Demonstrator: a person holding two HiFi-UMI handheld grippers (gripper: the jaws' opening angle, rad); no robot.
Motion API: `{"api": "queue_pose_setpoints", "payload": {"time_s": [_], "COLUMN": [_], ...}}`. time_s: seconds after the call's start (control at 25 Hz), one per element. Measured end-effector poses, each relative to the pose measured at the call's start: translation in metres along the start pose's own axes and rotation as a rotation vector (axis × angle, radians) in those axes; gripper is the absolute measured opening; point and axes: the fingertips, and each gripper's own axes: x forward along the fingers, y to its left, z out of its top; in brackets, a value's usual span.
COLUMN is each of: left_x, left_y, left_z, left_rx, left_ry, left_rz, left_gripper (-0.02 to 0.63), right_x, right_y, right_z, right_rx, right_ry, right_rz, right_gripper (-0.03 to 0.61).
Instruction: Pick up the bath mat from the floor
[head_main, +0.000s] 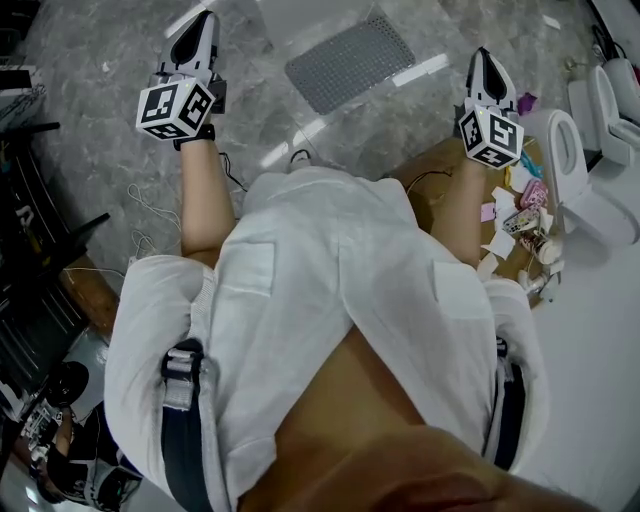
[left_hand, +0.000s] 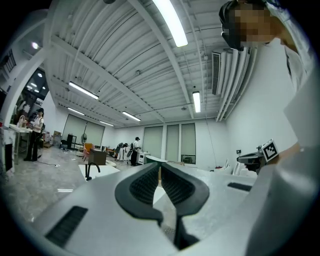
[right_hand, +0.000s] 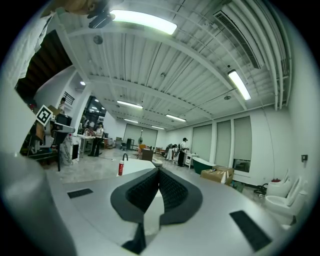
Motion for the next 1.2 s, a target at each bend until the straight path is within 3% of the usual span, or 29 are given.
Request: {"api": "queue_pose_setpoints", "payload": {"time_s": [0.24,0.76,1.2], "left_x": [-0.001,-0.031,-0.016], "left_y": [0.021,0.08,0.08], "left_z": [-0.004,-0.019,-0.038], "left_rx": [-0.008,-0.061,-0.089], "left_ry": [0.002,-0.001,0.028], "left_rz": [0.0,0.04,0.047], "left_gripper": [0.025,0.025,0.025], "right_x": [0.01,0.036,0.061], "right_y": [0.002,0.054,0.056], "right_z": [0.011,0.013,-0.004], "right_rx": [0.054,0.019,0.018], "right_ry": [-0.076,-0.038,-0.005], "right_rz": [-0.048,-0.032,-0.002], "right_gripper": [0.028,0.029,0.029]}}
